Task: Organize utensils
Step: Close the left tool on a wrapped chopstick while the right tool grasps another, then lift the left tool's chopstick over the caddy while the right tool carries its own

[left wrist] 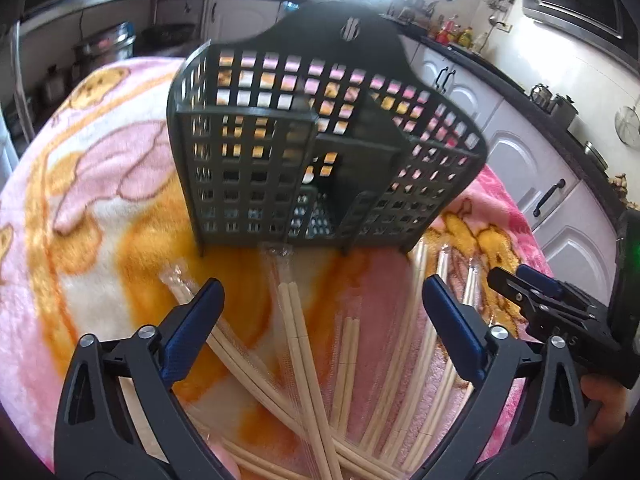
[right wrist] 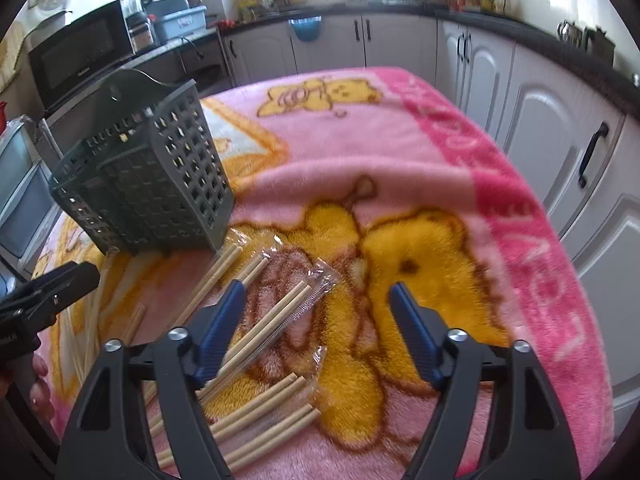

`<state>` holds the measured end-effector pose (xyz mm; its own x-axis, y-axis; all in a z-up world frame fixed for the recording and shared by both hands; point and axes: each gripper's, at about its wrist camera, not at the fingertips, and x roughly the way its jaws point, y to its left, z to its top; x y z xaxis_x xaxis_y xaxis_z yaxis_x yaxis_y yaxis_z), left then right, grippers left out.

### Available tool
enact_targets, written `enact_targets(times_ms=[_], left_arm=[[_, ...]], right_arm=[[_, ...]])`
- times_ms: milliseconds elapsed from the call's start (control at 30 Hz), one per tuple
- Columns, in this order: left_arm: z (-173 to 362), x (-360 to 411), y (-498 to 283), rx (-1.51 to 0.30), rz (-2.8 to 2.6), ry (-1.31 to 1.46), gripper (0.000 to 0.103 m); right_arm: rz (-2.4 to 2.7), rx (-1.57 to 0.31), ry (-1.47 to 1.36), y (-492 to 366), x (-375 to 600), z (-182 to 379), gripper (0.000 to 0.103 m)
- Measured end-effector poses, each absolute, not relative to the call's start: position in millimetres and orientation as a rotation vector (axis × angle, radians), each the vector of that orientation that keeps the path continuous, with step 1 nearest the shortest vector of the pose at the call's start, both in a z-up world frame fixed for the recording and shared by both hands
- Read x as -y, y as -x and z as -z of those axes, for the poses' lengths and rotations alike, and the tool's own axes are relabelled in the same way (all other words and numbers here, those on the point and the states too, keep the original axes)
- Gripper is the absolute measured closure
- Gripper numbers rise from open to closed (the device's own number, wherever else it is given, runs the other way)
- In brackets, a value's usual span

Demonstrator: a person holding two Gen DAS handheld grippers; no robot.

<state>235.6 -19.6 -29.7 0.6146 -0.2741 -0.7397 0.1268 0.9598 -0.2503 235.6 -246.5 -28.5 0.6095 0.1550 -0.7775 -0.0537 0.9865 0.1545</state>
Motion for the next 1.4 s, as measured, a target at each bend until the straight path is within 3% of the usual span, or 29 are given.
enact_targets(times_ms=[233, 367, 567, 700, 900, 1000, 1400], left_arm=[[42, 17, -250, -0.939, 0.221, 0.208, 0.02], [45, 20, -254, -0.95, 0.207, 0.202, 0.032], [55, 21, -261, -0.976, 0.182, 0.195, 0.054], [61, 16, -263, -0.985, 0.165, 0.221, 0.064], [61, 8, -265, -0.983, 0.168, 0.226, 0.088], [60, -1, -264, -0.971, 0.199, 0.262, 0.094], [32, -12, -243, -0.898, 0.252, 0.257, 0.1]], right_arm=[[-0.145, -0.979, -0.268, -258, 253, 40, 0.056], [-0.137, -1.015, -0.281, -266, 257, 50, 0.073], [-0.134, -0.997, -0.283, -269, 259, 52, 0.078], [-0.131, -0.985, -0.307, -272, 263, 53, 0.091], [-0.147, -0.967, -0.309, -275, 262, 53, 0.094], [-0.168, -0.939, -0.331, -272, 265, 46, 0.095], [-0.221, -0.753, -0.267, -244, 265, -16, 0.096]])
